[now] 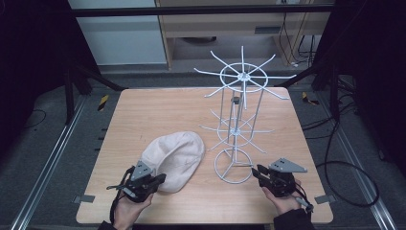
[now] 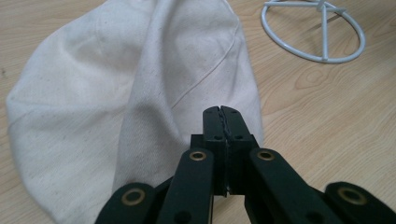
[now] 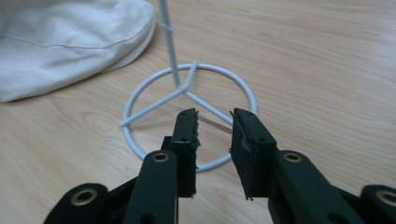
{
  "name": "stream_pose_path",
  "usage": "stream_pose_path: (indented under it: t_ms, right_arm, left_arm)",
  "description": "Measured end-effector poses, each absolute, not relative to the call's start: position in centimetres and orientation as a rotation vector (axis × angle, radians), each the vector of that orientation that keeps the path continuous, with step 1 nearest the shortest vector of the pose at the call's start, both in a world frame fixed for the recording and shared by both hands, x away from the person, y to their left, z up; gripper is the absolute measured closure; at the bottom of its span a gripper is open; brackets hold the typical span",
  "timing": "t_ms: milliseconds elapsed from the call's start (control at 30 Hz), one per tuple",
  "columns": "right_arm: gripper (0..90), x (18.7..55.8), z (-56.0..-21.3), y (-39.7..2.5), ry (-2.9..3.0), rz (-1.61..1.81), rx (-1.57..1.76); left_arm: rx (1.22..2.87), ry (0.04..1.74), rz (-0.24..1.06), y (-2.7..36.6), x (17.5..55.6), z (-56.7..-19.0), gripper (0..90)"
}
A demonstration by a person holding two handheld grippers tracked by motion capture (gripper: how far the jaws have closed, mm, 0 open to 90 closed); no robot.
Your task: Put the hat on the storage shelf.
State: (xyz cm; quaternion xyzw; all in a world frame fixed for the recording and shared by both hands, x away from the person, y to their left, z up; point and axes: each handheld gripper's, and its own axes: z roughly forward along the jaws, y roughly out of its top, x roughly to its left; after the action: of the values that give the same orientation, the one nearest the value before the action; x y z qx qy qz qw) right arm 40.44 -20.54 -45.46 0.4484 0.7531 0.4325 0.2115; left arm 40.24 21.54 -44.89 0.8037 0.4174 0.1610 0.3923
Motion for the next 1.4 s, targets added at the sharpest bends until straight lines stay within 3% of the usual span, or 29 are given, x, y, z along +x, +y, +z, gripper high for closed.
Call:
stream_pose_path:
  t_ms: [367,967,1400]
  right_arm:
    - [84.5,40.0,-45.2,-18.5,2.158,1.268,1.167]
    - [89.4,40.0,-45.5,-16.5,2.192,1.310,1.113]
    - [90.0,40.4,-46.0,-12.9,2.234,1.338,1.033]
  left_arm:
    - [2.009,1.143,0.453,24.4,40.1,-44.8,89.8]
    - [1.966,1.273,0.563,27.2,41.7,-44.9,89.9]
    - [1.904,1.320,0.631,28.7,42.3,-44.7,89.8]
